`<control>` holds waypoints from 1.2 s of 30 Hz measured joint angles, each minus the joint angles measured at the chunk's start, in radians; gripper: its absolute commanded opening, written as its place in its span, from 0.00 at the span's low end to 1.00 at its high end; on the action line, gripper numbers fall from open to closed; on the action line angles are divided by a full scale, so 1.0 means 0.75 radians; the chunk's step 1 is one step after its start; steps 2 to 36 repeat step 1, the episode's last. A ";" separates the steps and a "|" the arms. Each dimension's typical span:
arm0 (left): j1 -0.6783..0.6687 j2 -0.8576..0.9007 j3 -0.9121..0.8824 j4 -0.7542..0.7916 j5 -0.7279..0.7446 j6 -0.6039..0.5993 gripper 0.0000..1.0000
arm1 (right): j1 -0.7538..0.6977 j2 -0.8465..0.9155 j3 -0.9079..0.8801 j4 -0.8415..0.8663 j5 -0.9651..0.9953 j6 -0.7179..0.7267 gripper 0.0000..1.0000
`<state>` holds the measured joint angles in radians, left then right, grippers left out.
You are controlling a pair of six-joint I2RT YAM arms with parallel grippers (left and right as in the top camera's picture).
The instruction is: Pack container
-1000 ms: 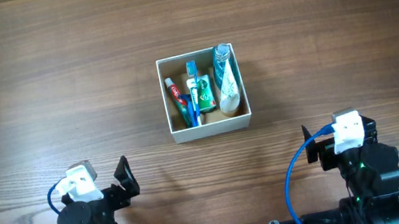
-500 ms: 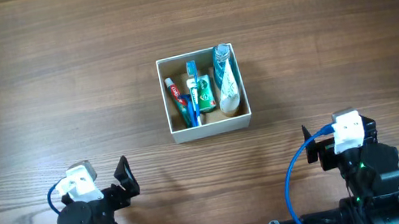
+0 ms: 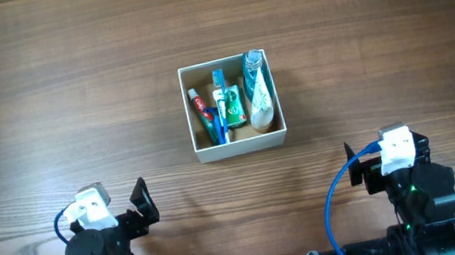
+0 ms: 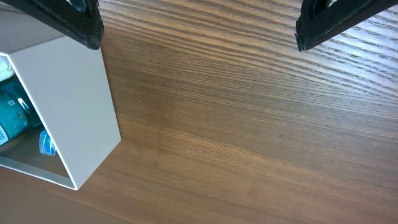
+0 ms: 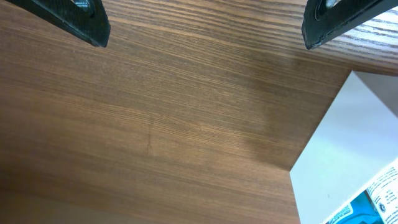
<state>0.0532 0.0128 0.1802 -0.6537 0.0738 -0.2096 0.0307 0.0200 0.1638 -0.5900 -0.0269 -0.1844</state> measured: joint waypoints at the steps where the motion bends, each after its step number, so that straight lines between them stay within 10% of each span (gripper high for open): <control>1: 0.001 0.000 0.000 0.000 0.000 0.000 1.00 | 0.000 0.000 0.000 0.000 0.000 0.000 1.00; 36: 0.001 0.000 0.000 0.000 0.000 0.000 1.00 | 0.000 0.000 0.000 0.000 0.000 0.000 1.00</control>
